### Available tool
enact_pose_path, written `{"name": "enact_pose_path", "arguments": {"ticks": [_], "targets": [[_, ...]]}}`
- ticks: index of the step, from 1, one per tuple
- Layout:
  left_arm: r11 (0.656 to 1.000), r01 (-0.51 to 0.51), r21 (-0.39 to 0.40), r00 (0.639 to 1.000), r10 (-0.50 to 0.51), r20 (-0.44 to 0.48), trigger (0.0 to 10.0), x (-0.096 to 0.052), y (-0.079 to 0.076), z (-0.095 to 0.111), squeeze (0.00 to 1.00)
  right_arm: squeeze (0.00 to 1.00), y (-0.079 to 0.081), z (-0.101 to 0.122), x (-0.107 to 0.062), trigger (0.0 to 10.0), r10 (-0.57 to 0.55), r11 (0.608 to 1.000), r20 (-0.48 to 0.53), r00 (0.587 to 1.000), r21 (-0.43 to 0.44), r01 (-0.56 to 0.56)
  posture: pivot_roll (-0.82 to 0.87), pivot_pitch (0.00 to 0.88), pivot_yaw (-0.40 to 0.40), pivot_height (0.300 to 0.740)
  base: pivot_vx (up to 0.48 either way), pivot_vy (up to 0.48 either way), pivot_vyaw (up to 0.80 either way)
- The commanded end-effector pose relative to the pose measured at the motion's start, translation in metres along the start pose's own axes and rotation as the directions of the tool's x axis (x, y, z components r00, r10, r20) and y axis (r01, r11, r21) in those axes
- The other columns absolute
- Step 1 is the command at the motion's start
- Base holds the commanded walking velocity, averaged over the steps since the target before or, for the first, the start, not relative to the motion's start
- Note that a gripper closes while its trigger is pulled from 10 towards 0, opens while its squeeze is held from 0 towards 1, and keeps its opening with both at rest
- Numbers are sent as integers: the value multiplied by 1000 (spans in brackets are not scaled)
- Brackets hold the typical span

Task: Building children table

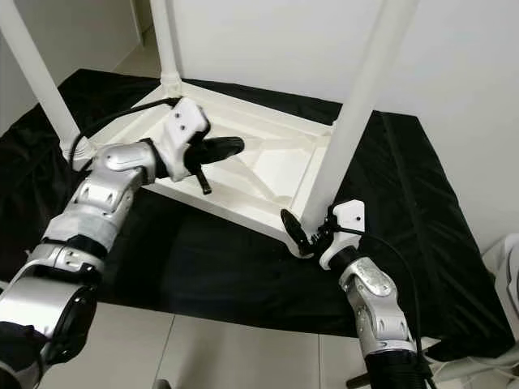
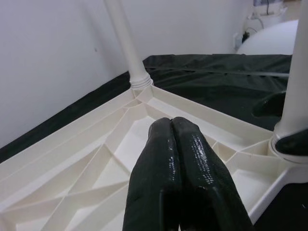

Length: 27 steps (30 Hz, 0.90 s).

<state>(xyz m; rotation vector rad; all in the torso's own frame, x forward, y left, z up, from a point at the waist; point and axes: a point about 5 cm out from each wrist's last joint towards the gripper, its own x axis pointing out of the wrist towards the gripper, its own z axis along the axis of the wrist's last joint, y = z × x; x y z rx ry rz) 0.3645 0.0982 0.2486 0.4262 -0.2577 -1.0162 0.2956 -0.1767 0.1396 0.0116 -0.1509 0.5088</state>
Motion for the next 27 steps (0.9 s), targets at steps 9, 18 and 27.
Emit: {"name": "enact_pose_path", "arguments": {"ticks": [9,18,27], "targets": [[976,-200,-91,978,205,47,10000,-11,-26,2,0,0,2,6,8,10000,16,998,16,1000,-59,-15,-45,25,-73,740,0,0,0],[853,-478,-210,876,479,-51,10000,-41,-24,-35,0,0,12,2,-2,10000,7,998,5,1000,-56,-7,-65,31,-64,740,0,0,0],[729,-640,-243,768,605,-208,10000,-81,-37,-70,0,0,20,0,-1,10000,-3,998,17,1000,-64,5,-95,29,-51,740,0,0,0]]}}
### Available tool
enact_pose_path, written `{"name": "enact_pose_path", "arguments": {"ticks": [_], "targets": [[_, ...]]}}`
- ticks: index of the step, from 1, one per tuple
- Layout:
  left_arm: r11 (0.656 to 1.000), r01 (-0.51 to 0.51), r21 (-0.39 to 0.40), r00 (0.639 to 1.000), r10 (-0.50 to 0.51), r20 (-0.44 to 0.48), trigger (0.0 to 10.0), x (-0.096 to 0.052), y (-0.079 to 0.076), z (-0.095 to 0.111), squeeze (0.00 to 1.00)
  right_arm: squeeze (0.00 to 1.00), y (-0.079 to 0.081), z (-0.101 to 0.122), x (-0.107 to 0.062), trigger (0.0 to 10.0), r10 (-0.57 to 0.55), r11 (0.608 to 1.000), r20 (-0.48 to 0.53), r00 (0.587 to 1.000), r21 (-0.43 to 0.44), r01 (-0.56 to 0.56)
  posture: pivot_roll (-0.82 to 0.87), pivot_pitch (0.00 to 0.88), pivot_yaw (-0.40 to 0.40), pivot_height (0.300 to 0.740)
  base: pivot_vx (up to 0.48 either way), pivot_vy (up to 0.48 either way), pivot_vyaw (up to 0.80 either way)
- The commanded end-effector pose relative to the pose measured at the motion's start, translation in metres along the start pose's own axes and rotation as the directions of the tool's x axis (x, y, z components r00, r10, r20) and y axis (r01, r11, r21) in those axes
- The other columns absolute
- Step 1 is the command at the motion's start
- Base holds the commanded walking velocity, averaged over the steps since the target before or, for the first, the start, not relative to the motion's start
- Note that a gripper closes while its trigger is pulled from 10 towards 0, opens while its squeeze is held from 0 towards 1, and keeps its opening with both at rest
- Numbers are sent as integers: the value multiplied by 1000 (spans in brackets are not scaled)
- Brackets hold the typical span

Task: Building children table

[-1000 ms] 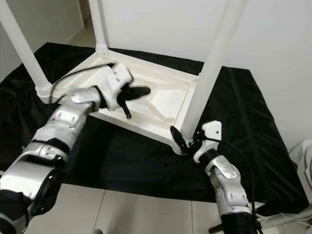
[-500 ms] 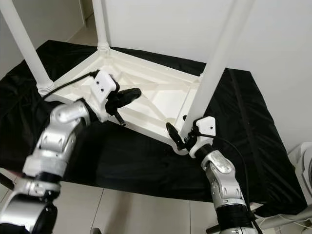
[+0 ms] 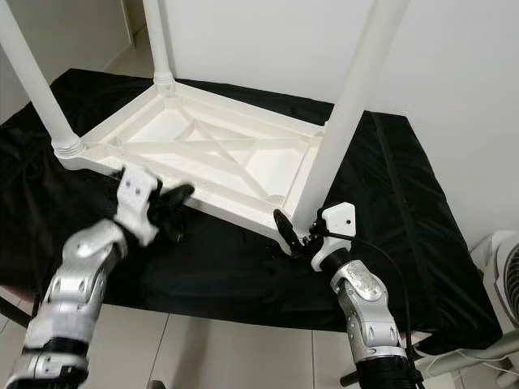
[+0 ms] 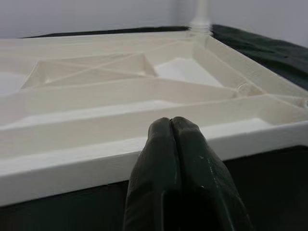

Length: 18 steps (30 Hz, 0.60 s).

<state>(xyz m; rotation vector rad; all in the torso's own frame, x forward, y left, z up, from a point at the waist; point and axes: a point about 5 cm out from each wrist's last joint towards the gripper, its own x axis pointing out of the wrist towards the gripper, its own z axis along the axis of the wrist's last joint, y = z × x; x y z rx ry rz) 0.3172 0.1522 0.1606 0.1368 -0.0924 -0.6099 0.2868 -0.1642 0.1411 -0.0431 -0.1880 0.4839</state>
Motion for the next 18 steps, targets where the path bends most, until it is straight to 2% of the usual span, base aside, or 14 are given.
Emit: {"name": "enact_pose_path", "arguments": {"ticks": [1,2,3,4,6,8,12,14,15,16,17,18], "targets": [[964,-266,-27,964,267,16,10000,-3,17,5,0,0,5,-2,0,10000,16,1000,-4,1000,-1,-16,-95,29,-51,740,0,0,0],[958,-283,-53,959,284,10,10000,-13,20,2,0,0,4,-1,0,10000,7,1000,-1,1000,-2,-7,-91,32,-52,740,0,0,0],[958,-283,-53,959,284,10,10000,-13,20,2,0,0,4,-1,0,10000,7,1000,-1,1000,-2,-7,-91,32,-52,740,0,0,0],[969,-239,-66,971,240,5,10000,-18,16,-1,0,0,4,-1,-1,10000,4,1000,-1,1000,1,-4,-85,32,-54,740,0,0,0],[969,-239,-66,971,240,5,10000,-18,16,-1,0,0,4,-1,-1,10000,4,1000,-1,1000,1,-4,-85,32,-54,740,0,0,0],[991,-135,-8,991,135,18,10000,-24,1,-1,0,0,5,-1,-1,10000,1,1000,-2,1000,6,-1,-71,34,-56,740,0,0,0],[996,-90,-18,995,91,38,10000,-30,-5,0,0,0,8,-2,0,10000,4,1000,-2,1000,7,-4,-68,32,-51,740,0,0,0],[994,-97,-46,995,99,33,10000,-34,-1,-2,0,0,8,-3,1,10000,5,1000,-1,1000,6,-5,-71,35,-43,740,0,0,0],[996,-58,-68,998,59,15,10000,-40,-2,-6,0,0,7,-3,2,10000,3,1000,2,1000,6,-3,-67,34,-42,740,0,0,0],[996,-58,-68,998,59,15,10000,-40,-2,-6,0,0,7,-3,2,10000,3,1000,2,1000,6,-3,-67,34,-42,740,0,0,0],[995,-4,-97,1000,3,-10,10000,-45,-6,-10,0,0,6,-2,3,10000,-1,1000,7,1000,6,1,-65,29,-36,740,0,0,0],[995,-4,-97,1000,3,-10,10000,-45,-6,-10,0,0,6,-2,3,10000,-1,1000,7,1000,6,1,-65,29,-36,740,0,0,0]]}}
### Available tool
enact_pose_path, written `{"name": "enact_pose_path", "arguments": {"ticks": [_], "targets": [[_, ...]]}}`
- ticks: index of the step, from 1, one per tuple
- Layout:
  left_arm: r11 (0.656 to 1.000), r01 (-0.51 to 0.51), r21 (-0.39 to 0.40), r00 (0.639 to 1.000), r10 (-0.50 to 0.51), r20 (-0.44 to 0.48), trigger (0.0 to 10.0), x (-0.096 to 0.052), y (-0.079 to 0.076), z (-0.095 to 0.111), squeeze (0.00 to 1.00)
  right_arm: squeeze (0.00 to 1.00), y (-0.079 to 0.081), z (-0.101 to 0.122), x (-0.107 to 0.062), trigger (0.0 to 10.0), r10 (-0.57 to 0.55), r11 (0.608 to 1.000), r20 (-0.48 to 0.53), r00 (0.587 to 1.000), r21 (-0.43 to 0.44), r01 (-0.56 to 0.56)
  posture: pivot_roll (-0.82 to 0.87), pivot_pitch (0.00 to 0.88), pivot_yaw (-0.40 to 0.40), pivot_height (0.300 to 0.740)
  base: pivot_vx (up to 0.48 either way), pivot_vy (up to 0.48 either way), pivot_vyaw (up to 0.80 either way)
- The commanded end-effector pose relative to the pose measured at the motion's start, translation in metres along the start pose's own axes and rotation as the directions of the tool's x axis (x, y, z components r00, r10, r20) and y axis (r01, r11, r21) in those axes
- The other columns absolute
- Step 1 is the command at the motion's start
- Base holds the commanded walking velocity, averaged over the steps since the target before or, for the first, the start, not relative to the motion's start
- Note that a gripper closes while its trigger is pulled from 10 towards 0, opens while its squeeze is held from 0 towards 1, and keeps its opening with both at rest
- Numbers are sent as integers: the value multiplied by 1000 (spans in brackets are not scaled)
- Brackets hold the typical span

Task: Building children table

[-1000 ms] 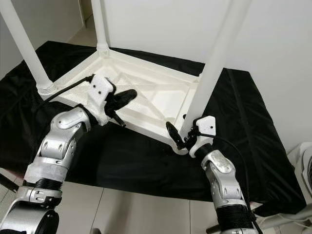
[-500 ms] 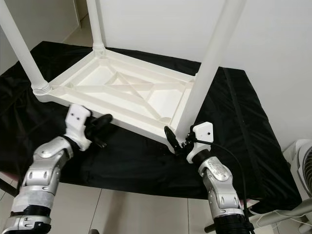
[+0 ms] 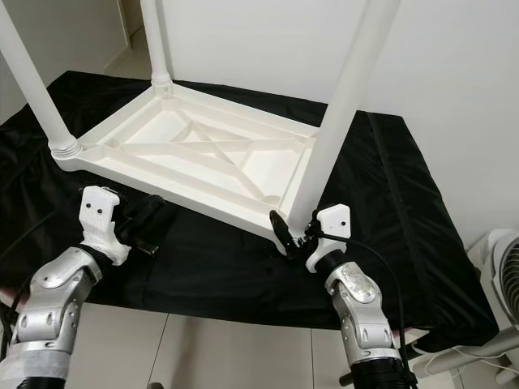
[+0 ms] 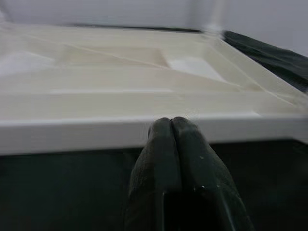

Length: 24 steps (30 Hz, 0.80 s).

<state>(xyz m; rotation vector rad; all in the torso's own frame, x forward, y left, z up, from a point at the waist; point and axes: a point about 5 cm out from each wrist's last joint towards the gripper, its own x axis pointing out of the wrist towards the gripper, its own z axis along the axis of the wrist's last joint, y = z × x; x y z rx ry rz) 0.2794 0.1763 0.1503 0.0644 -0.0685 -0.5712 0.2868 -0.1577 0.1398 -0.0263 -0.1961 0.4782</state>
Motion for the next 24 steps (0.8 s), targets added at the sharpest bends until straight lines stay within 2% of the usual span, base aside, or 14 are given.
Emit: {"name": "enact_pose_path", "arguments": {"ticks": [1,2,3,5,6,7,9,10,12,14,15,16,20,24], "targets": [[994,107,-24,993,-107,-44,9804,-6,-10,-7,0,0,-2,0,1,10000,-4,1000,1,1000,-14,4,-72,19,-35,740,0,0,0],[982,181,-58,980,-185,-73,10000,-10,-21,-11,0,0,-4,2,1,10000,-13,1000,9,1000,-13,13,-72,19,-38,740,0,0,0],[982,181,-58,980,-185,-73,10000,-10,-21,-11,0,0,-4,2,1,10000,-13,1000,9,1000,-13,13,-72,19,-38,740,0,0,0],[960,271,-68,957,-276,-84,10000,-11,-40,-12,0,0,-6,4,1,10000,-20,1000,18,1000,-12,20,-68,7,-35,740,0,0,0],[960,271,-68,957,-276,-84,10000,-11,-40,-12,0,0,-6,4,1,10000,-20,1000,18,1000,-12,20,-68,7,-35,740,0,0,0],[953,295,-64,952,-299,-69,10000,-3,-52,-12,0,0,-7,3,1,10000,-23,1000,15,1000,-17,24,-64,0,-31,740,0,0,0],[953,295,-64,952,-299,-69,10000,-3,-52,-12,0,0,-7,3,1,10000,-23,1000,15,1000,-17,24,-64,0,-31,740,0,0,0],[951,308,-34,950,-309,-53,10000,6,-63,-11,0,0,-8,2,0,10000,-30,999,14,999,-14,30,-55,0,-34,740,0,0,0],[951,308,-34,950,-309,-53,10000,6,-63,-11,0,0,-8,2,0,10000,-30,999,14,999,-14,30,-55,0,-34,740,0,0,0],[954,299,-30,954,-299,-33,10000,16,-71,-9,0,0,-9,1,1,10000,-40,999,15,999,-17,40,-51,0,-38,740,0,0,0],[961,274,26,962,-274,7,10000,35,-78,-2,0,0,-8,0,1,10000,-45,999,15,999,-10,45,-54,0,-48,740,0,0,0],[967,254,7,967,-254,15,10000,40,-77,-1,0,0,-8,-1,1,10000,-43,999,14,999,-9,43,-59,0,-45,740,0,0,0],[973,223,-64,975,-222,30,10000,45,-75,2,0,0,-8,-2,0,10000,-35,999,10,999,-9,35,-62,0,-47,740,0,0,0],[967,249,-54,968,-247,47,10000,49,-81,8,0,0,-12,-1,-1,10000,-28,999,4,1000,-18,28,-67,0,-54,740,0,0,0]]}}
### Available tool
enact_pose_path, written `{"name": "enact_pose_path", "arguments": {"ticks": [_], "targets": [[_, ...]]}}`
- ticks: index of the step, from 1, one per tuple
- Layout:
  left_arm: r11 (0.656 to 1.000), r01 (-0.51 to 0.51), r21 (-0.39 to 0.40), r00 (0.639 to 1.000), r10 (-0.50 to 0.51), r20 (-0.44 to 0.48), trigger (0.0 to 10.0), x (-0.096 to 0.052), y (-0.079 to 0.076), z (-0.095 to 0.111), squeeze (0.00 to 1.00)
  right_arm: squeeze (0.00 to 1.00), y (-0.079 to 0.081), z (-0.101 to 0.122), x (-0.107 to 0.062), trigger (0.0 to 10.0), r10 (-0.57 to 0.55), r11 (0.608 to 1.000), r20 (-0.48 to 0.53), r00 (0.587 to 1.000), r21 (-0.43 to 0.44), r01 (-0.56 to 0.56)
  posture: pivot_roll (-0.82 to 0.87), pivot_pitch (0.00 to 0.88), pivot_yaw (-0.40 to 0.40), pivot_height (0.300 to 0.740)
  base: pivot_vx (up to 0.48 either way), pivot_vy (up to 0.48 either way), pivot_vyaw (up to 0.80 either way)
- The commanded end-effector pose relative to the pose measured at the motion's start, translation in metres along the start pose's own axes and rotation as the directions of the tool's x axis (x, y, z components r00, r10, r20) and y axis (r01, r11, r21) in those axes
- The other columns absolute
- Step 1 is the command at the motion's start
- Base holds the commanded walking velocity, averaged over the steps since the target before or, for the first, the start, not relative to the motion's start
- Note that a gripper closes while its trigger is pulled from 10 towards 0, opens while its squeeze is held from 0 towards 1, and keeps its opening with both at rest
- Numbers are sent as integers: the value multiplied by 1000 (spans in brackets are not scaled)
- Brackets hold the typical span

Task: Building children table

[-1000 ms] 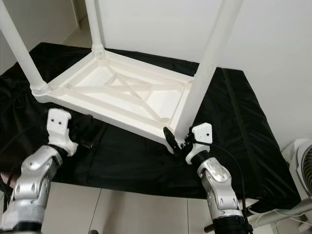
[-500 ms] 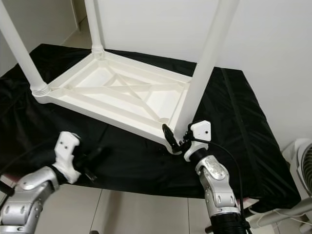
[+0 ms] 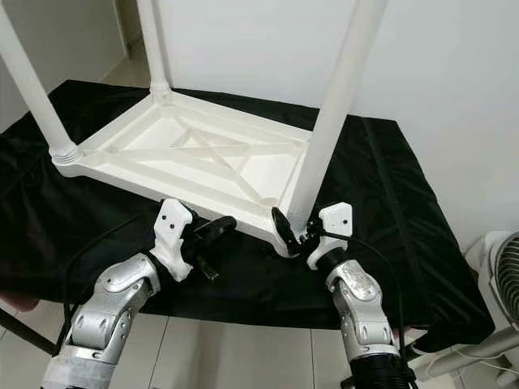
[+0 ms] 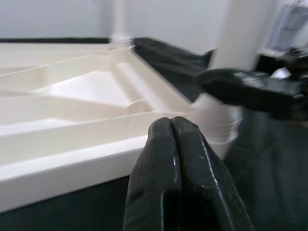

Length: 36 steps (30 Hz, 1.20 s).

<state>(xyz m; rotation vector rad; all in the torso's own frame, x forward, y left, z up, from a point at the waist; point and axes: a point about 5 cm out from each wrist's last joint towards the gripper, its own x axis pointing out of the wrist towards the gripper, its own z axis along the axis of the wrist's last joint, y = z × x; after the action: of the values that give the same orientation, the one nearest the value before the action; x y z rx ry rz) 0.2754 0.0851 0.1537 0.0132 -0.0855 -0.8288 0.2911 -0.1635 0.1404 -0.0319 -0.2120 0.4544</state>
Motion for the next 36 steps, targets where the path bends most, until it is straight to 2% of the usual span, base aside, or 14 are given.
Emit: {"name": "enact_pose_path", "arguments": {"ticks": [1,8,11,15,17,18,19,21,22,28,31,34,36], "targets": [[1000,-5,-10,1000,5,1,10000,4,-2,1,0,0,-5,-1,-2,10000,-5,1000,-10,1000,-7,5,-67,0,-54,740,0,0,0],[1000,-18,-26,1000,17,-9,10000,15,-7,-1,0,0,-8,-3,-3,10000,-4,1000,-26,1000,0,4,-68,0,-52,740,0,0,0],[999,-34,-25,999,35,16,10000,20,-11,4,0,0,-8,-3,-3,10000,0,1000,-37,999,-15,-1,-57,0,-65,740,0,0,0],[999,-28,17,998,28,51,10000,21,-14,9,0,0,-3,-3,-3,10000,30,999,-37,999,-24,-30,-56,0,-69,740,0,0,0],[1000,-20,-16,999,21,41,10000,21,-15,8,0,0,0,-5,-4,10000,58,998,-45,997,-29,-59,-51,0,-79,740,0,0,0],[999,-17,-36,999,18,33,10000,22,-15,6,0,0,0,-5,-4,8588,66,997,-49,997,-27,-67,-51,0,-79,740,0,0,0],[999,-13,-36,999,14,35,10000,22,-16,7,0,0,1,-5,-4,7961,72,997,-48,996,-26,-74,-49,0,-82,740,0,0,0],[999,-13,-36,999,14,35,10000,22,-16,7,0,0,1,-5,-4,7961,72,997,-48,996,-26,-74,-49,0,-82,740,0,0,0],[1000,-8,-30,999,9,35,10000,22,-17,7,0,0,4,-6,-4,0,80,997,-51,996,-15,-81,-50,0,-82,740,0,0,0],[1000,-1,-11,999,2,33,10000,21,-17,8,0,0,9,-9,-6,0,82,997,-63,995,5,-82,-41,4,-90,740,0,0,0],[999,39,14,999,-39,29,10000,14,-16,9,0,0,13,-9,-6,0,52,998,-67,996,23,-51,-35,10,-97,740,0,0,0],[983,162,89,986,-163,13,10000,0,-24,10,0,0,23,-12,-6,0,-18,999,-100,995,29,21,-30,16,-106,740,0,0,0],[983,162,89,986,-163,13,10000,0,-24,10,0,0,23,-12,-6,0,-18,999,-100,995,29,21,-30,16,-106,740,0,0,0]]}}
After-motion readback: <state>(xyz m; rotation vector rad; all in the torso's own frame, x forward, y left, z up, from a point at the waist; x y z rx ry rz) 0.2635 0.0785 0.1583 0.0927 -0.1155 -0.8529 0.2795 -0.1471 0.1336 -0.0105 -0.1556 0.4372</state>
